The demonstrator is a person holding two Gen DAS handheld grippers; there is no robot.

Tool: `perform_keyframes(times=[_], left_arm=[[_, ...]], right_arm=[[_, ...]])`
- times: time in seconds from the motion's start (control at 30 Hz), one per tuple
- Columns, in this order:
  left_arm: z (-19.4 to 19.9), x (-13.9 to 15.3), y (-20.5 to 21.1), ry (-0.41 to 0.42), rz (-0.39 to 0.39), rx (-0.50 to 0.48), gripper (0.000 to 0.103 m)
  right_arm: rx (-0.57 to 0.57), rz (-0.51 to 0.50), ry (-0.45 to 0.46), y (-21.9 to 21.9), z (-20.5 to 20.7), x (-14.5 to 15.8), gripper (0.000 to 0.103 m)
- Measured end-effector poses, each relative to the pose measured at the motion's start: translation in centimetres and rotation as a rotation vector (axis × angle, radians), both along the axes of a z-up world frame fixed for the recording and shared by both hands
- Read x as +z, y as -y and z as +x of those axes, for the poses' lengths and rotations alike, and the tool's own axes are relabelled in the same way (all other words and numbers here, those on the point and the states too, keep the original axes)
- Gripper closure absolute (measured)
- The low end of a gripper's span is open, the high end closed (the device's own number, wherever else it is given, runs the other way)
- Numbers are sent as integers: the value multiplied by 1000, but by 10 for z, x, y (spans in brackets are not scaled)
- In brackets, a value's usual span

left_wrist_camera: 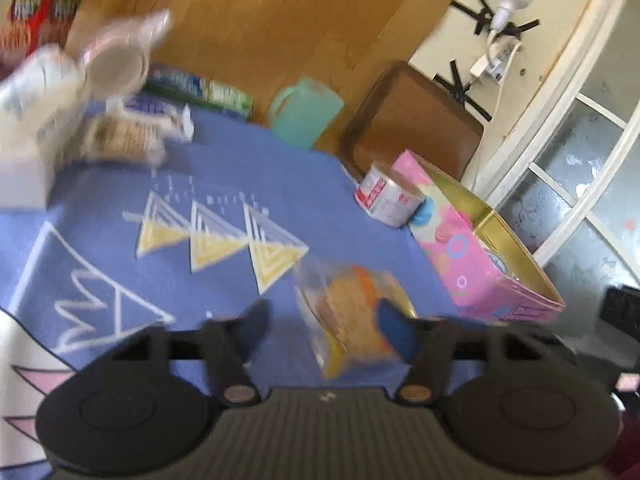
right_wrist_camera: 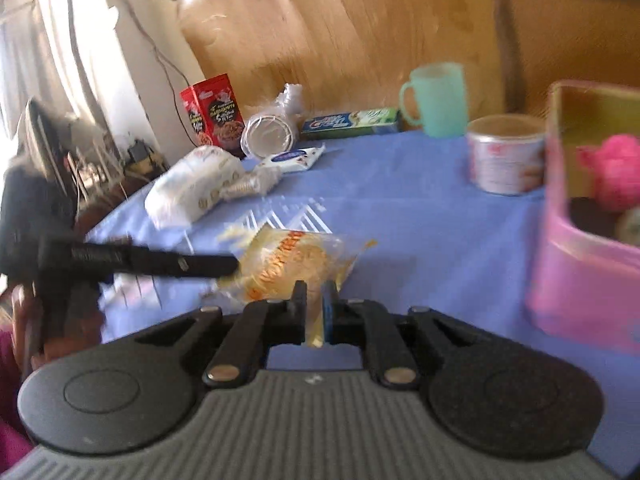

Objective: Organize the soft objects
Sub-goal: 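Grasp the bagged bread roll with the right tool, then carry the bread roll with the right tool and drop it into the tin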

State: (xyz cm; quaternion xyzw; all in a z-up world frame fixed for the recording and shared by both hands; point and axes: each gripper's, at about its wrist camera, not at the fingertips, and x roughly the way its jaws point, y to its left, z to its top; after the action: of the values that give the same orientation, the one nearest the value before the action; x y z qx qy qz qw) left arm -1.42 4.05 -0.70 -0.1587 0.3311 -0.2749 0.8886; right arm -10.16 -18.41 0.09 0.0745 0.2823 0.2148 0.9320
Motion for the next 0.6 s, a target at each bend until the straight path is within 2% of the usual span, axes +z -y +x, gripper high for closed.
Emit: perform_keyframes(times=[0.03, 0.07, 0.1, 0.17, 0.2, 0.27, 0.3, 0.33, 0.37, 0.47, 0.6], left_arm=[[0, 4, 0, 12, 0, 9, 23], [3, 7, 0, 13, -2, 12, 23], [7, 10, 2, 4, -7, 11, 23], [12, 13, 11, -13, -8, 4, 24], [17, 13, 16, -19, -2, -4, 28], [20, 6, 29, -51, 33, -24, 38], [23, -1, 35, -88, 53, -32, 54], [22, -7, 38, -108, 46, -40, 56], [19, -6, 40, -98, 34, -28, 56], [16, 13, 53, -66, 76, -49, 58], [16, 57, 91, 70, 95, -149, 59]], right_arm=[[-4, -5, 12, 0, -4, 0, 50], [-4, -11, 41, 1, -8, 0, 25], [6, -25, 66, -2, -9, 0, 19], [48, -65, 75, -13, -2, -2, 20], [67, -86, 78, -21, 4, -4, 20], [101, -137, 76, -36, 14, -11, 20], [106, -166, 73, -43, 21, -16, 22], [110, -197, 62, -51, 28, -23, 28], [99, -217, 58, -56, 33, -27, 44], [85, -215, 108, -54, 26, -19, 49], [-18, -184, 240, -17, 6, 9, 49]])
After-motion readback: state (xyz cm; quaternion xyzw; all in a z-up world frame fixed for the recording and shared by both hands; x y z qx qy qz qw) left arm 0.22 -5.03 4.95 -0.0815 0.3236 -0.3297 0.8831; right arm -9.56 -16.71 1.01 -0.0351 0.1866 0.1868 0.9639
